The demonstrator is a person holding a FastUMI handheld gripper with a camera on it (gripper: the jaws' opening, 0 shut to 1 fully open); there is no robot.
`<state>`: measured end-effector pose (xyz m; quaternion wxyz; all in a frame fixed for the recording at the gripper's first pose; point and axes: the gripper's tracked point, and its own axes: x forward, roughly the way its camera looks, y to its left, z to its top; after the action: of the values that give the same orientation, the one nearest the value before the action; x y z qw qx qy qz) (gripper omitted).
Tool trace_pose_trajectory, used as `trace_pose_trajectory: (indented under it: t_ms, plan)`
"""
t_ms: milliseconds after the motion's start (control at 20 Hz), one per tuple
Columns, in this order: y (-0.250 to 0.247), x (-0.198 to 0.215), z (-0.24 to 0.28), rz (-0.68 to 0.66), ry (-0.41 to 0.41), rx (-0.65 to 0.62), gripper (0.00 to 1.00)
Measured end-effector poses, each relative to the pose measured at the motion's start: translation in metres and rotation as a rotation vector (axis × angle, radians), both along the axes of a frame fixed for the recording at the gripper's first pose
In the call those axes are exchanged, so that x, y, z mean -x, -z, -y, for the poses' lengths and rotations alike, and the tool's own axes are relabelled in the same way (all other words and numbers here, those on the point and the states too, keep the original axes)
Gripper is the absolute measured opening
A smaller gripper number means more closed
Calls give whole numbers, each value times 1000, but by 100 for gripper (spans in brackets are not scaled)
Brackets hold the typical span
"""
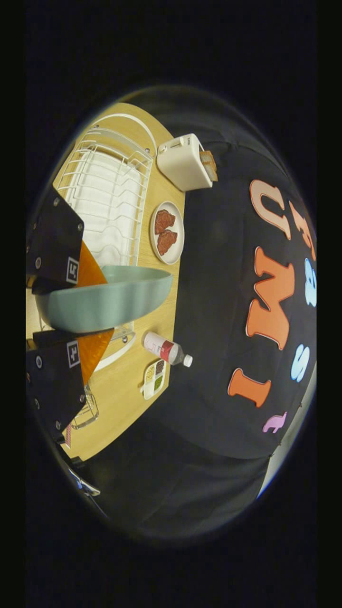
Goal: Take the plate from the dish rack, then take the spoon from the basket and place it into the plate.
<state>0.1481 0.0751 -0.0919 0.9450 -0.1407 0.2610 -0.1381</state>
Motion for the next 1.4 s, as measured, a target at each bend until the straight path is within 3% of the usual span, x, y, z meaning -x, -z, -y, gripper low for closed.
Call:
trace_pose_trajectory:
  t_ms: [200,650,1400]
  plan:
    - [-13,0,5,34,3,50,29]
    - [-41,18,20,99,15,4,29]
    - [-54,121,27,166,-68,-274,29]
